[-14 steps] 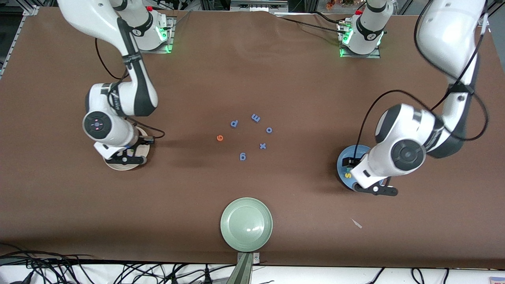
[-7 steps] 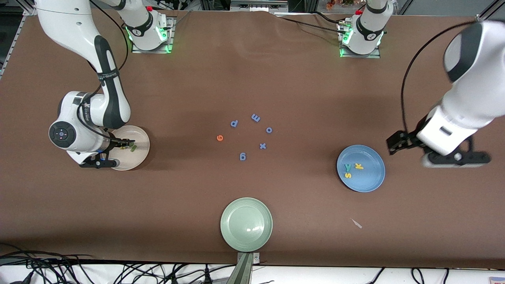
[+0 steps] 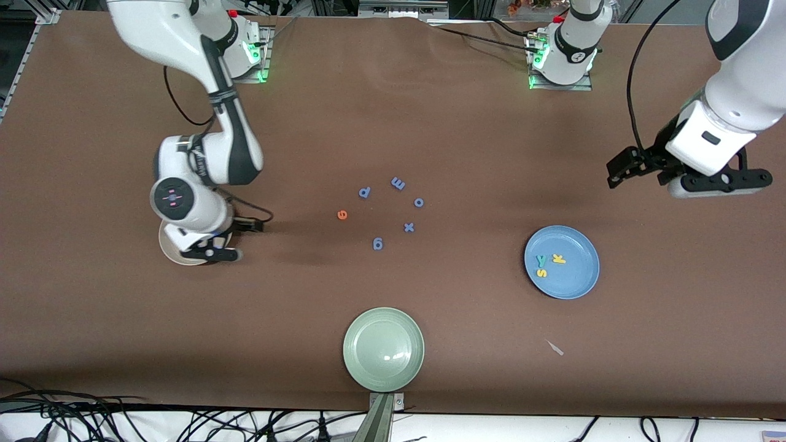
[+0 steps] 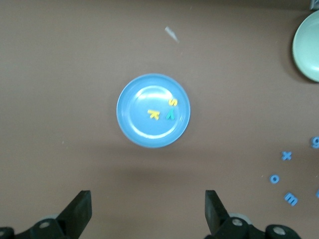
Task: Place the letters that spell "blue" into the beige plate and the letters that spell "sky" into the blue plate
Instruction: 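Raise the left arm to rest while the right gripper reaches the orange e, then grasp the orange e with the right gripper and lift it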
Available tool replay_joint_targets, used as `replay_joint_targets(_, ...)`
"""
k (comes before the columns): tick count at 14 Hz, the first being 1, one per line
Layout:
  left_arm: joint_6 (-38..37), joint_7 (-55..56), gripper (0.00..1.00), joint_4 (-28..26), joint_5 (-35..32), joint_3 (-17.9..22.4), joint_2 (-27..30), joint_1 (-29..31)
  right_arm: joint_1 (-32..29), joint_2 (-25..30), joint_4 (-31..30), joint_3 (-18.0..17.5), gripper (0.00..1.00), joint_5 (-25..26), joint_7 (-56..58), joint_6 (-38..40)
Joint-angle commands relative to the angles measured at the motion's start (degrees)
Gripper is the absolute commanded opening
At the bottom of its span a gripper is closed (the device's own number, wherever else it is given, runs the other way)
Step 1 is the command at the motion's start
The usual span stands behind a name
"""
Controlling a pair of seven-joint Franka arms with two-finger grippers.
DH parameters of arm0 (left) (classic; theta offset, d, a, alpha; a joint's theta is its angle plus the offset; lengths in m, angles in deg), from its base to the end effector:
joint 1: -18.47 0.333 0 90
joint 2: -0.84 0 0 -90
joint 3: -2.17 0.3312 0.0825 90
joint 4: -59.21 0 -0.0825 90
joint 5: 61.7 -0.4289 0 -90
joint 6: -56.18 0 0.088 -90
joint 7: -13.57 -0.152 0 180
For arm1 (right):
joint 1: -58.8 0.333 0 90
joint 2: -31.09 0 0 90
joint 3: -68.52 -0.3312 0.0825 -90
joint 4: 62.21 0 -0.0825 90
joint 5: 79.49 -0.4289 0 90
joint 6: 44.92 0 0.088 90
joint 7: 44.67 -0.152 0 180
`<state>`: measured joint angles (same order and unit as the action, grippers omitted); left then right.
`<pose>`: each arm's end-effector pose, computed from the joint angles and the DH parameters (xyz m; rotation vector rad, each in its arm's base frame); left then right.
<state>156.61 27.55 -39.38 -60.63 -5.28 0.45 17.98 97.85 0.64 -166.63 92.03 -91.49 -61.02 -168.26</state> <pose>0.6069 -0.0870 0.5285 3.1131 0.1692 0.0331 0.6336 0.1987 0.1914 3.0500 -0.1647 -0.2008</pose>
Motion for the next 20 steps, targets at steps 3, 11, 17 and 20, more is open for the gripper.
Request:
replay_joint_targets(3, -3.21, -2.2, 1.0, -2.92, -0.98, 0.15, 2.5, 0.57, 2.34, -0.57, 1.85, -5.84, 1.0, -4.97, -11.66, -1.28)
replay_joint_targets(11, -3.23, -2.29, 1.0, -1.34, -1.15, -0.11, 1.45, 0.57, 12.02, -7.43, 1.94, -7.08, 1.0, -6.02, -24.6, -14.9)
replay_joint_targets(17, -3.32, -2.29, 1.0, -1.43, -1.24, 0.15, 1.45, 0.66, 12.9, -8.04, 0.97, -7.16, 0.79, -6.02, -24.52, -15.96)
replay_joint_targets(20, -3.23, -2.47, 1.0, -1.34, -1.42, 0.15, 1.45, 0.57, 12.98, -8.22, 0.97, -7.16, 0.64, -6.02, -24.43, -16.66)
